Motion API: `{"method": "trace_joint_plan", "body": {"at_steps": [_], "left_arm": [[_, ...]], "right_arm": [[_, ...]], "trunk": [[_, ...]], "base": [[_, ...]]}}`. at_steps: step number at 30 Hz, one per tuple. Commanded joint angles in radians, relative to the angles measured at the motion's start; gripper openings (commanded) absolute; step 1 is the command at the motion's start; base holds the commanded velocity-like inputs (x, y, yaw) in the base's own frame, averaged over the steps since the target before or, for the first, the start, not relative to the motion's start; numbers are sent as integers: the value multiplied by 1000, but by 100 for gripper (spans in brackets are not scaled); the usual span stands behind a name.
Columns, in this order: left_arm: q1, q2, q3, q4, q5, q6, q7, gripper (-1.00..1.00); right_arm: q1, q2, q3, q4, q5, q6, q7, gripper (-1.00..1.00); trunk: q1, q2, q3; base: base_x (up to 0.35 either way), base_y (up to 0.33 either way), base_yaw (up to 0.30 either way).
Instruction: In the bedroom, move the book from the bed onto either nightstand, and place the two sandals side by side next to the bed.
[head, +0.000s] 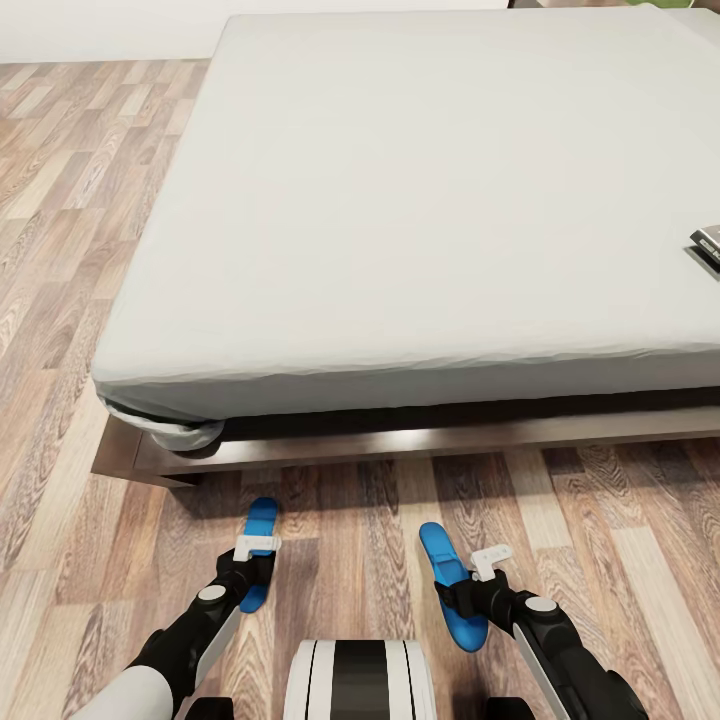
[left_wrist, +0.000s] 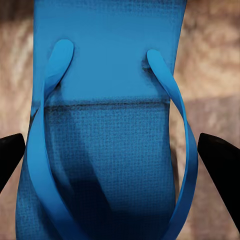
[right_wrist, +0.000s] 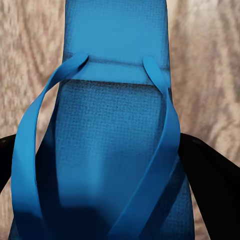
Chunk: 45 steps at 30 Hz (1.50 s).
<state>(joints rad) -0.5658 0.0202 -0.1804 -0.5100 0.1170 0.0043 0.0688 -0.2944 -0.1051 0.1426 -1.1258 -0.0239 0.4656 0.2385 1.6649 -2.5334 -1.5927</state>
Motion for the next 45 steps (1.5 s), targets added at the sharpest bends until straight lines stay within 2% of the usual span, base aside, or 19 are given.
{"method": "trace_joint_plan", "body": {"at_steps": [1,13,19,35,36,45], "left_arm": [[0,1,-8,-1,10,0,7,-100],[0,1,-8,-1,10,1,7,-100],[13,15,-8,-4,12,0,10,-100],[15,16,-8,-5,13,0,13,-100],[15,16,-8,-5,14,0,12,100],[15,17,-8,-5,13,-1,9,100]], "right_arm": [[0,-1,1,-1,-3,5,1,-100],[0,-1,1,-1,-2,5,0,-100],[0,-6,-20,-3,2,3,2,-100],[0,-7,-22,-14,2,2,4,-100],[0,-7,-22,-16,2,2,4,-100],[1,-7,-21,-25,2,2,5,-100]], "trunk": [[0,0,-1],[0,0,-1],[0,0,-1],[0,0,-1],[0,0,-1],[0,0,-1]], "base": [[0,0,0],[0,0,0],[0,0,0],[0,0,0],[0,0,0],[0,0,0]]}}
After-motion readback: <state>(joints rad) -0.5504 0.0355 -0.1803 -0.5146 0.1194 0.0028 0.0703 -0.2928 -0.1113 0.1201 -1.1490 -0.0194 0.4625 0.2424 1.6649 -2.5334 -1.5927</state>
